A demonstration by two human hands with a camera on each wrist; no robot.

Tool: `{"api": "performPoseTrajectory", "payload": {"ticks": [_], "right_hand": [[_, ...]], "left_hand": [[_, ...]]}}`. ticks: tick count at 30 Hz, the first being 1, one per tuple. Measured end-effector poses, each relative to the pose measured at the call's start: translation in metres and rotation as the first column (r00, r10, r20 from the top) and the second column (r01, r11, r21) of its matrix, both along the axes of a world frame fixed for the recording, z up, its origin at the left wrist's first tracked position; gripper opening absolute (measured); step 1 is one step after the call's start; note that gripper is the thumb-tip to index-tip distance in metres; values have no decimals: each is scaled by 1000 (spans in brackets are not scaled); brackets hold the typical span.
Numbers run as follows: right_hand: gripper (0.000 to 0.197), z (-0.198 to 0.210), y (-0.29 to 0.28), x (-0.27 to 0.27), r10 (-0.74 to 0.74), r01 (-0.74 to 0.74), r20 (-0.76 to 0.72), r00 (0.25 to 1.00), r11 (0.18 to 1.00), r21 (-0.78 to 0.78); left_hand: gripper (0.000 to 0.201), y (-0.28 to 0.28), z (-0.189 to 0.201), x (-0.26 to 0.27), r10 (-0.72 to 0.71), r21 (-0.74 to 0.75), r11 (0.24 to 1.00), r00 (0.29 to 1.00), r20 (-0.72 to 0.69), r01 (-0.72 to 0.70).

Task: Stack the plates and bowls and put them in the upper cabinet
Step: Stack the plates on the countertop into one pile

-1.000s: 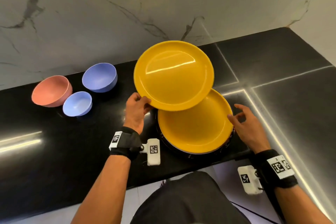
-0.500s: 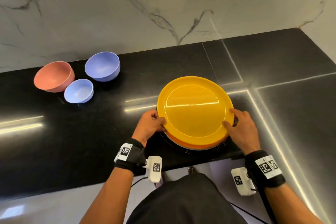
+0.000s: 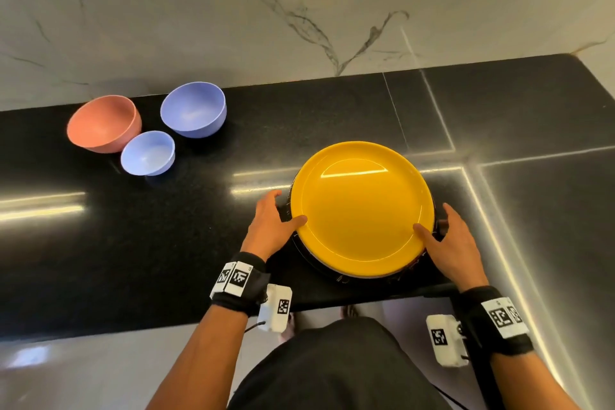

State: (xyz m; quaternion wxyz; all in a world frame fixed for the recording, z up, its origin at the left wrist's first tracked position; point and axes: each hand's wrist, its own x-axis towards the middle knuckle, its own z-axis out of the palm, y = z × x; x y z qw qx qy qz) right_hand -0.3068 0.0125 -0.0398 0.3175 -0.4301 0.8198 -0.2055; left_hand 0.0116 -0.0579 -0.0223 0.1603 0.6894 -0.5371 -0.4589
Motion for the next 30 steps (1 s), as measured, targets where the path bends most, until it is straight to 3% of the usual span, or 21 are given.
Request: {"api": "performPoseTrajectory", "payload": {"ticks": [4,10,17,21,30], "right_hand": [[63,-4,-1,-4,54,-54,48,997,998,9],[41,7,-7,3,87,-86,-26,996,996,34],[40,13,-40,6,91,-91,35,995,996,-6],[33,14,-80,10,89,-88,54,995,996,-18],[25,8,-184,14,104,-104,24,994,995,-2]], "left_hand": [[75,-1,-3,-11,-113,-4,994,994,-3,113],[75,-14,0,-12,-114,4,993,993,12,114],[76,-47,3,-13,-93,9,996,996,17,93],[66,-75,8,-12,-83,-60,995,996,-15,82],[54,-141,23,-14,-37,-109,993,995,89,46]]}}
